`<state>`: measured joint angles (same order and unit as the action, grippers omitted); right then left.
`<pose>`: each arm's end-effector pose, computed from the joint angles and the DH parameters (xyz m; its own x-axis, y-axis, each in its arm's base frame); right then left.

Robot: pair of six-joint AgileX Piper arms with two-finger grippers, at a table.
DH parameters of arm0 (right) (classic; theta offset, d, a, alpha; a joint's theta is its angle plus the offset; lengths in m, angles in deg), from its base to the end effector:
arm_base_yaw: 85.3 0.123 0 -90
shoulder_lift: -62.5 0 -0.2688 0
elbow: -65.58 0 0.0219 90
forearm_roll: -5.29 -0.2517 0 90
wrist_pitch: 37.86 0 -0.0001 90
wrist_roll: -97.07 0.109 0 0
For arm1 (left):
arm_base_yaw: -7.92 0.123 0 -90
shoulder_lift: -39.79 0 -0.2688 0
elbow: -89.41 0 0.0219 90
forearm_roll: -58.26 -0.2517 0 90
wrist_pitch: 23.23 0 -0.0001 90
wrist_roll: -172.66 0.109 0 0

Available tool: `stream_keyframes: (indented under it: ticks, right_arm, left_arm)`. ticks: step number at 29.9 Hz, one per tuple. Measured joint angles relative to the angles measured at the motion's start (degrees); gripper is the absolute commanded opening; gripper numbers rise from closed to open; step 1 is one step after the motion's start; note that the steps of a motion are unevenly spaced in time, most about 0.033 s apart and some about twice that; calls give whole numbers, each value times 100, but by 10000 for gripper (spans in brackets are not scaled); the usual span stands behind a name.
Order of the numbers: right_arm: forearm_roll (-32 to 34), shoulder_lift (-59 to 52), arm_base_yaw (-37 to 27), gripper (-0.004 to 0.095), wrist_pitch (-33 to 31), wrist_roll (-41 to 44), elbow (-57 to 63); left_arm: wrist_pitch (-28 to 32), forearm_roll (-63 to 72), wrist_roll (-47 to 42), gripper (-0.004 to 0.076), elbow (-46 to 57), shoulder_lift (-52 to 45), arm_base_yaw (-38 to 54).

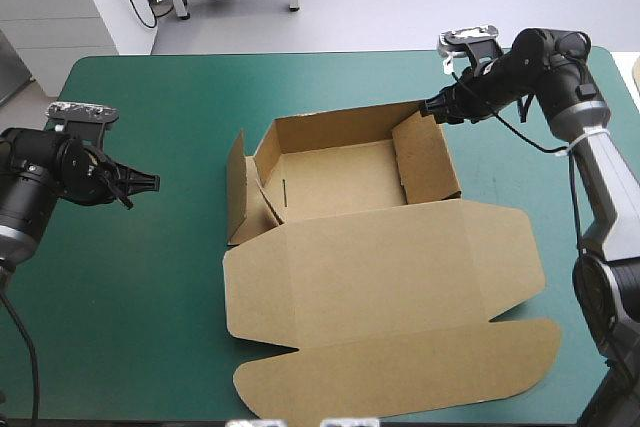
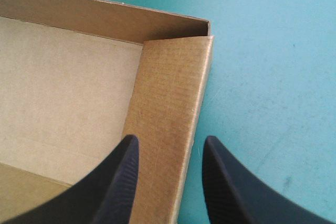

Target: Fold the box

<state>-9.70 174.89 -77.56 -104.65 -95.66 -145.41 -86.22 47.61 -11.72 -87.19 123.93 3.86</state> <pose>0.3977 0.0802 0.3415 -0.7996 -0.2231 -0.5576 -0.3533 0.9255 0.1362 0.2771 -0.0017 0.3298 -0.8650 0.0700 -0.4968 -0.0044 0.9891 0.1471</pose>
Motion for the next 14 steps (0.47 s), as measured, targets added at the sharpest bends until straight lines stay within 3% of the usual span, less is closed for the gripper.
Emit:
stream_keyframes:
  ticks: [6, 14]
  right_arm:
    - [267, 26, 0, 375, -394, 54, -90]
    - [346, 602, 0, 375, -443, 58, -90]
  left_arm:
    - [-3, 3, 2, -5, 0, 0, 0]
    - [-3, 82, 20, -8, 0, 0, 0]
